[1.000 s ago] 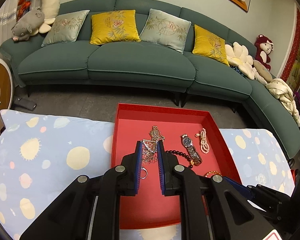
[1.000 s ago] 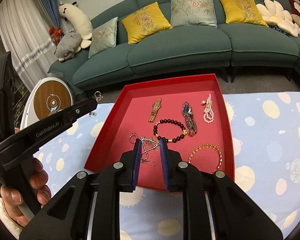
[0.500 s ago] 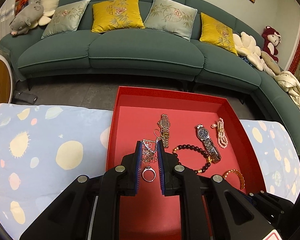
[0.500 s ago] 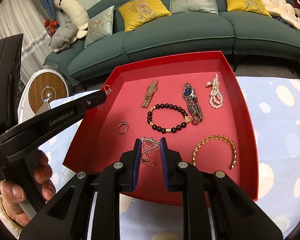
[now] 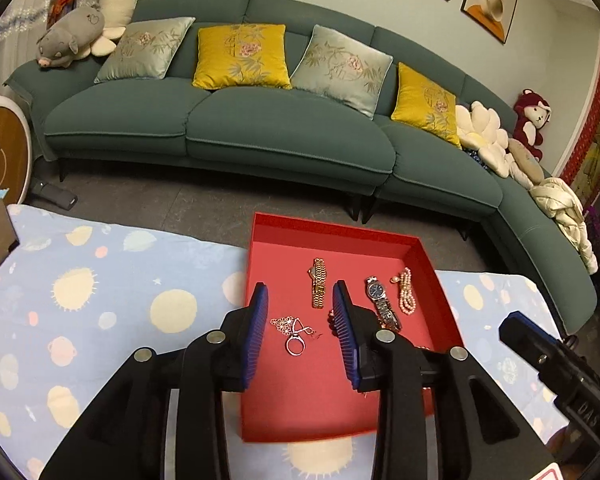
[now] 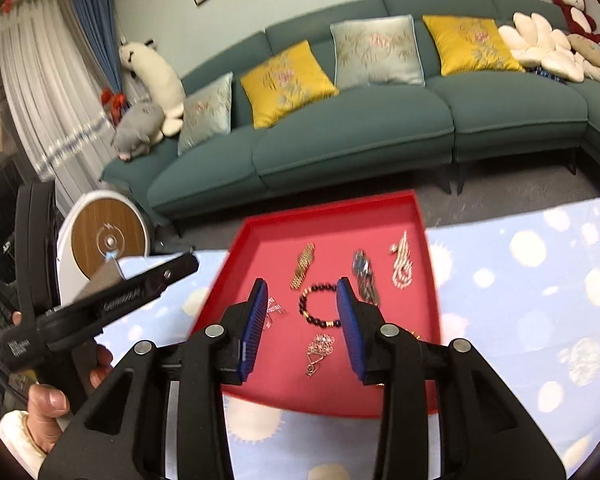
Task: Organize jewelry
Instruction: 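Open the left tool over the red box while the right tool releases the pendant there, then withdraw both open tools from the box toward the gold earrings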
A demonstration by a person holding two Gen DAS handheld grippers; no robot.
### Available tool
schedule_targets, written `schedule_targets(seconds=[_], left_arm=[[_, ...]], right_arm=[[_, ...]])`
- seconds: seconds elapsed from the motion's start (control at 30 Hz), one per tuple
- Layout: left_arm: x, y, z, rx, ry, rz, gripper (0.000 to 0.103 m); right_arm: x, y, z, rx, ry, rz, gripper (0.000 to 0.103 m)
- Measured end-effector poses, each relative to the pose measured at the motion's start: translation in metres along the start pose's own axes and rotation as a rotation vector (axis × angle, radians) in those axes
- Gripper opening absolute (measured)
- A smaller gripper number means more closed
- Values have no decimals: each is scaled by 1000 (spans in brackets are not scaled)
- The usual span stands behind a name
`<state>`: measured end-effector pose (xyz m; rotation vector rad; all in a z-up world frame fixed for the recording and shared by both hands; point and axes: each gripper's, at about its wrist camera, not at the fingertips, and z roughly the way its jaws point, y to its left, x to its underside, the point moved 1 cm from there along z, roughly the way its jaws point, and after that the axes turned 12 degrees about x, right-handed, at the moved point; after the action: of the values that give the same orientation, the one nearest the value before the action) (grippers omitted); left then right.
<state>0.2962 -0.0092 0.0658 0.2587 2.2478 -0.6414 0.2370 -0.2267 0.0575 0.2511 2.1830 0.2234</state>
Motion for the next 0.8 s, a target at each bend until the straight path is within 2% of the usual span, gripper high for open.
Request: schedule_targets(seconds=[0.13,0.3,0.4,0.47,0.67,0.8], left_arm=[[8,-9,-59,-22,-55,41,44],[36,-8,-113,-51,-66,35,46],[65,-6,-134,-96,-54,56,48],[87,-2,-142,-122,-45,53,53],[144,25,-147,-139,46,-17,53],[180,42,-132,-172,132,-42,53]], right_arm=[[5,-4,-57,8,-43,-2,42],[38,-2,-105,42,-52,-41,42],[60,2,-120,51,-28,-59,42],[76,4,-123,49,-8,-69,42],[120,17,-125,71,39,-144,42],[144,23,-116,86,86,-195,42]])
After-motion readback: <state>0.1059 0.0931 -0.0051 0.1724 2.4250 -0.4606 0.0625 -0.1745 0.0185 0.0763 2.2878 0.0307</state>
